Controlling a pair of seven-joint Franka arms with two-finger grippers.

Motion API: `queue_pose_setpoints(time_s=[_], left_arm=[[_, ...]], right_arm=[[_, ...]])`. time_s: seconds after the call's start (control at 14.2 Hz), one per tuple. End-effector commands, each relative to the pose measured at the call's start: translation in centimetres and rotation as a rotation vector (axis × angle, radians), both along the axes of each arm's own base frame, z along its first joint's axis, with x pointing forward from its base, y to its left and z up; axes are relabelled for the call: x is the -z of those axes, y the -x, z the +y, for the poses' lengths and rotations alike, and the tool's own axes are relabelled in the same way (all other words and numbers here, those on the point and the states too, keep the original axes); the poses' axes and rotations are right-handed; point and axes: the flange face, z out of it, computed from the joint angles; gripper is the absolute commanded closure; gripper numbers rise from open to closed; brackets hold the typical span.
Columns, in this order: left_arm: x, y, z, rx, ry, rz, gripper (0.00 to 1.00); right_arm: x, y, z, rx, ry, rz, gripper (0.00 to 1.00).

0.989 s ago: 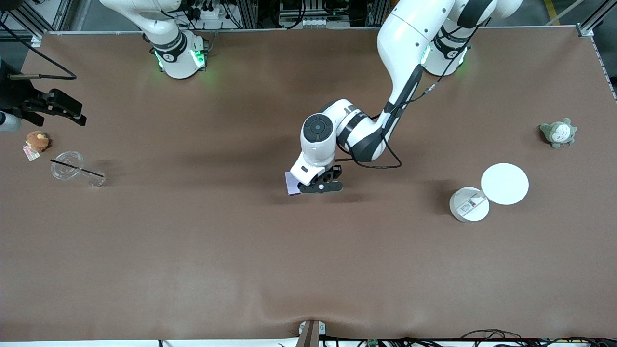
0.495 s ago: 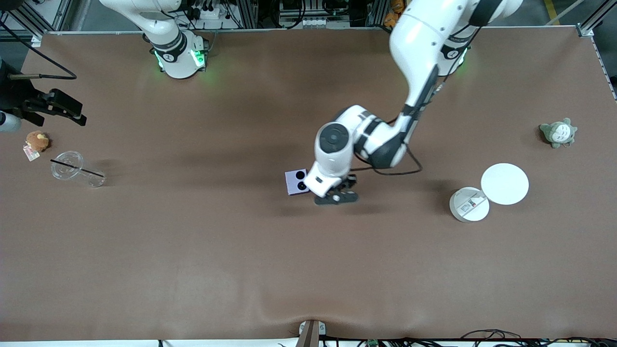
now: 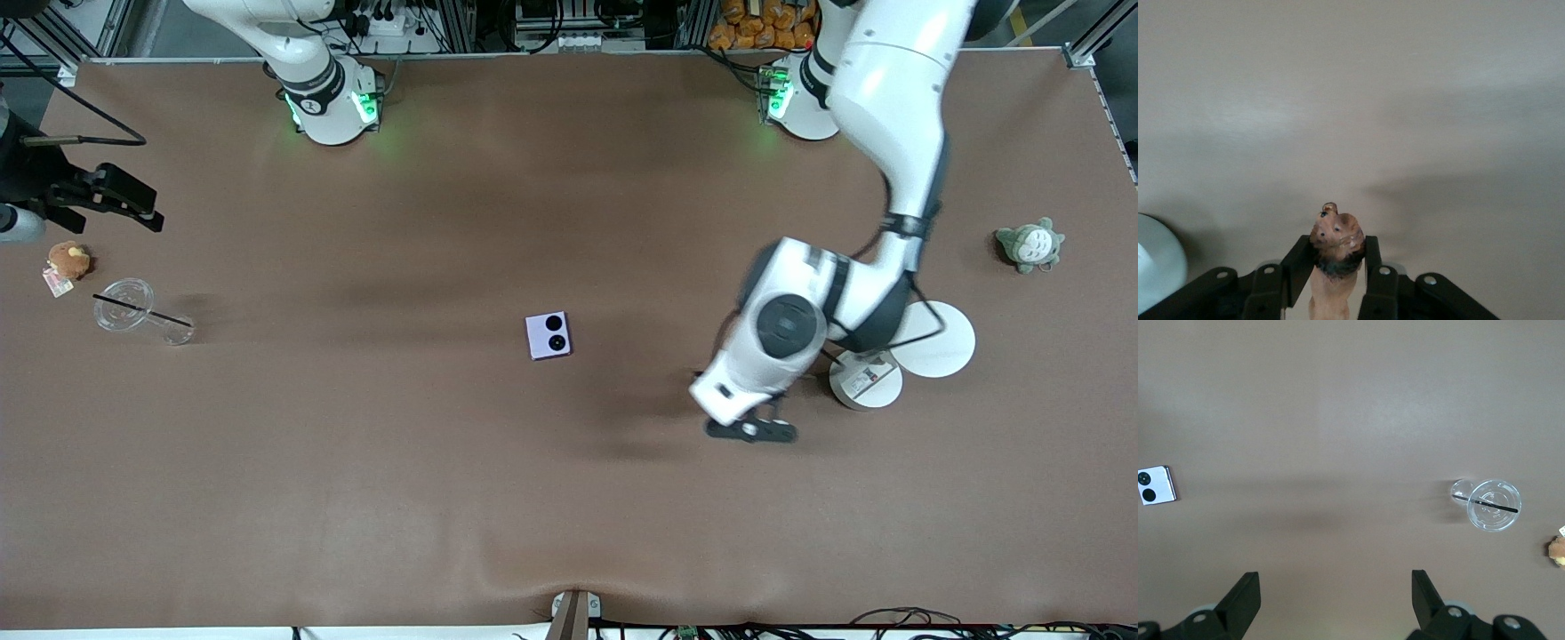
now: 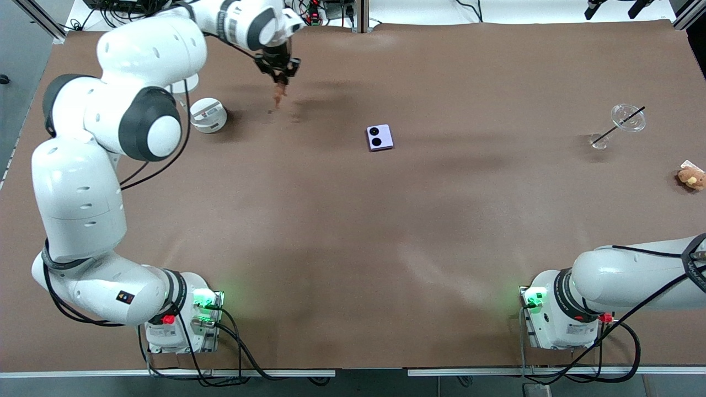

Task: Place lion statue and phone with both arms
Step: 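Carry the lion toward the white cup while the right gripper reaches out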

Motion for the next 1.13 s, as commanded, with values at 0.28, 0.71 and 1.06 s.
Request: queue_pose_setpoints(time_s=[0.28, 0.71, 1.06], left_arm=[[3.7, 1.2, 7.0, -0.004, -0.032, 0.103, 1.00], [4.1, 3.1, 9.5, -0.025, -0.043, 0.125, 1.00], [4.6, 3.7, 10.8, -0.008, -0.045, 0.067, 1.00]], right_arm=[[3.7, -3.4, 2.4, -0.056, 0.007, 0.070, 0.00], [9.3, -6.4, 4.9, -0.097, 0.000, 0.154, 0.00], [12.5, -8.0, 4.8, -0.092, -0.015, 0.190, 0.00]])
